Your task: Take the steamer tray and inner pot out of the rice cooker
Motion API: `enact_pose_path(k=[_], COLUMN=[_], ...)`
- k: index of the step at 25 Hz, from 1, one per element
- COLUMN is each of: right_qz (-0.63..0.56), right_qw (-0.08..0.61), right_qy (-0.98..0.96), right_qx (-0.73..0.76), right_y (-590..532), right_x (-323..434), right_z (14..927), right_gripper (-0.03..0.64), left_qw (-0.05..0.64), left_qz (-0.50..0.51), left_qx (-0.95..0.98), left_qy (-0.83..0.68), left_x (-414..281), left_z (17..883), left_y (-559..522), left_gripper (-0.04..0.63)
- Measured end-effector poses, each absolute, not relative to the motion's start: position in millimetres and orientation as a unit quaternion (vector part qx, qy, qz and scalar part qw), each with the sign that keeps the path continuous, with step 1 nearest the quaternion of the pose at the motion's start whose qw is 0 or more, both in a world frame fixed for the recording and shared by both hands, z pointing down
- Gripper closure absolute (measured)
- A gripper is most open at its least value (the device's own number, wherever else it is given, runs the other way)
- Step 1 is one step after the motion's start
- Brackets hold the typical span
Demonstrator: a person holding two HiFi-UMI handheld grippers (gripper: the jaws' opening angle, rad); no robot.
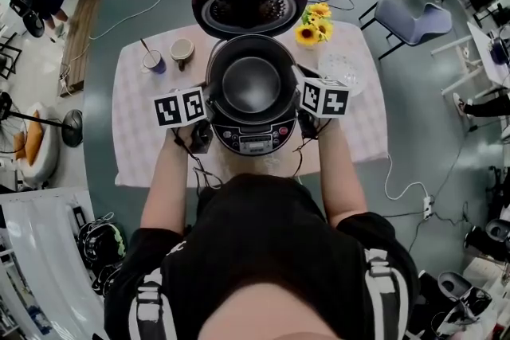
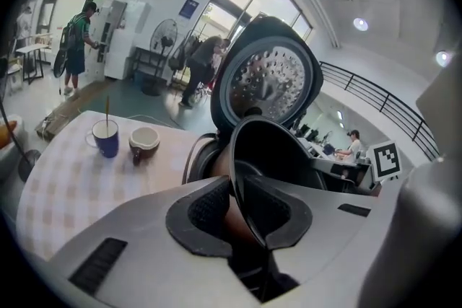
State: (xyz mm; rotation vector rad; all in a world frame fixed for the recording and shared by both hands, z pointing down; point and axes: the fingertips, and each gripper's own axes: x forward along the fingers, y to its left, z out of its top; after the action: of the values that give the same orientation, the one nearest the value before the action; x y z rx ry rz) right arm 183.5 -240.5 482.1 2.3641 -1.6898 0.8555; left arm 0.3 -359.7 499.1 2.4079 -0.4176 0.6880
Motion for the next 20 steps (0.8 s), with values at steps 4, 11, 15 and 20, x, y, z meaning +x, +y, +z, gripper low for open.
enact_pose_path(k=[4,11,15,20], right_qz=[0.278,0.240,0.214,0.182], right_qw=[0.033,-0.004,-0.037,-0.059], right_qy=[-0.565,-0.591,-0.601,-0.589], right_qx=[0.776,0.770,0.769,0.785], right_y=[-238.0,-228.8,-211.9,-167.6], right_x=[182.3,178.4,174.3,189.5], right_z=[475.9,432.3,397.1,366.4], right_gripper=[0.585,0.589,0.589,0.589], left_qw=[0.284,0.303,0.299,0.281], left_qz=[0.264,0.224,0.198,0.175], left_qx=[0.907,0.912,0.923,0.939], left_qy=[-0.164,-0.161,-0.141,-0.094], left_x=[-0.1,-3.0,-2.8,19.0], left_z=[495.2,468.9,435.8,402.2], left_y=[-356.5,-347.1,-335.4,-302.3], left_gripper=[0.540,0.548,0.549,0.548])
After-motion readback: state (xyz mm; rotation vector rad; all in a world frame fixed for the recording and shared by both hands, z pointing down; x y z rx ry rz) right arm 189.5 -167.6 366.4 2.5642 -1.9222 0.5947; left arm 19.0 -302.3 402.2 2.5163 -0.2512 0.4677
